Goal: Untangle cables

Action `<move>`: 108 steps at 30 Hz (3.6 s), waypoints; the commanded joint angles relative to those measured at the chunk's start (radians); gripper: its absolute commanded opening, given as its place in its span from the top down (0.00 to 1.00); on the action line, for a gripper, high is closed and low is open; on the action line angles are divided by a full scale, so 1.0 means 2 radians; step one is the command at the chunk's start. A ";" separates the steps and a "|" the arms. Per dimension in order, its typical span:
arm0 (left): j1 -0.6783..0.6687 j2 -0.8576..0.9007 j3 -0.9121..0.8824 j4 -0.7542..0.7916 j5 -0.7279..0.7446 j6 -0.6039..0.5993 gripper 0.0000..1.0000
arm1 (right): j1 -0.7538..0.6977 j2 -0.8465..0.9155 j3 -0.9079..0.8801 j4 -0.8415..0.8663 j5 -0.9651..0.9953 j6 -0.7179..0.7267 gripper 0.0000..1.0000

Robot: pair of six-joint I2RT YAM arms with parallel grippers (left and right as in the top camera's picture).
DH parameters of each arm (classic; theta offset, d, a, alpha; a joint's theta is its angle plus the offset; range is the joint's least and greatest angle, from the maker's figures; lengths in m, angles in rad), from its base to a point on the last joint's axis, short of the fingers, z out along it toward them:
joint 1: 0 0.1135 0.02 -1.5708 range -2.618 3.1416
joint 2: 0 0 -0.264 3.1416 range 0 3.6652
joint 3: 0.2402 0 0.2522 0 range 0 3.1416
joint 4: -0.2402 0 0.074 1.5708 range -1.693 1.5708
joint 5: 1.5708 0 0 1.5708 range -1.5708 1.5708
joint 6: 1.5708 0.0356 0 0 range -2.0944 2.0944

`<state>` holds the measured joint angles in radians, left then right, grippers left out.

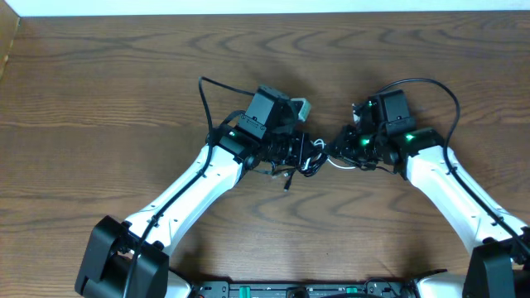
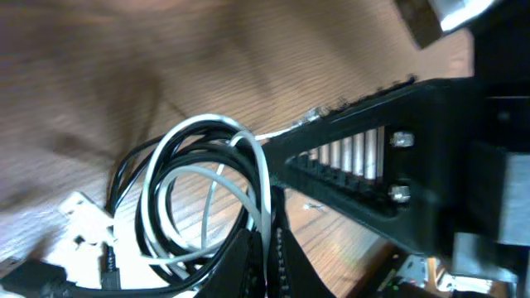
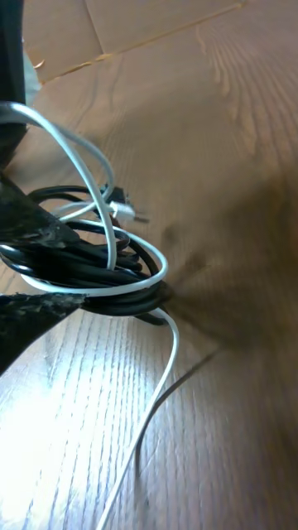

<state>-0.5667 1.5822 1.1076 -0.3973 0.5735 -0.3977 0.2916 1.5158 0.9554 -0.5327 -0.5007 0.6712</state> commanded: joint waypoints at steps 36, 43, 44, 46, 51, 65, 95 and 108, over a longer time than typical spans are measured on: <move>0.038 -0.001 0.003 -0.161 -0.206 0.059 0.93 | 0.066 0.003 -0.001 -0.112 0.339 0.004 0.99; 0.092 -0.001 0.003 -0.179 -0.214 0.068 0.93 | 0.059 0.003 -0.001 -0.113 0.365 0.004 0.99; 0.100 -0.001 0.003 -0.179 -0.212 0.068 0.93 | 0.058 0.003 -0.001 -0.110 0.361 0.004 0.99; 0.112 -0.001 0.003 -0.177 -0.198 0.068 0.93 | 0.057 0.003 -0.001 -0.099 0.333 -0.009 0.99; 0.118 -0.001 0.003 -0.165 -0.154 0.092 0.93 | 0.058 0.003 -0.001 -0.028 0.192 -0.110 0.99; 0.229 -0.105 0.003 -0.188 -0.248 0.092 0.93 | 0.003 0.003 -0.001 -0.134 0.393 -0.027 0.99; 0.210 -0.107 0.003 -0.146 -0.094 0.054 0.34 | -0.027 -0.016 -0.001 0.048 -0.117 -0.277 0.99; 0.119 -0.050 0.003 -0.095 -0.094 0.054 0.32 | -0.027 -0.016 -0.001 0.055 -0.152 -0.278 0.99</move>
<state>-0.2913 1.4368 1.1072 -0.6182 0.3725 -0.2916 0.2367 1.5043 0.9527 -0.4271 -0.7483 0.1326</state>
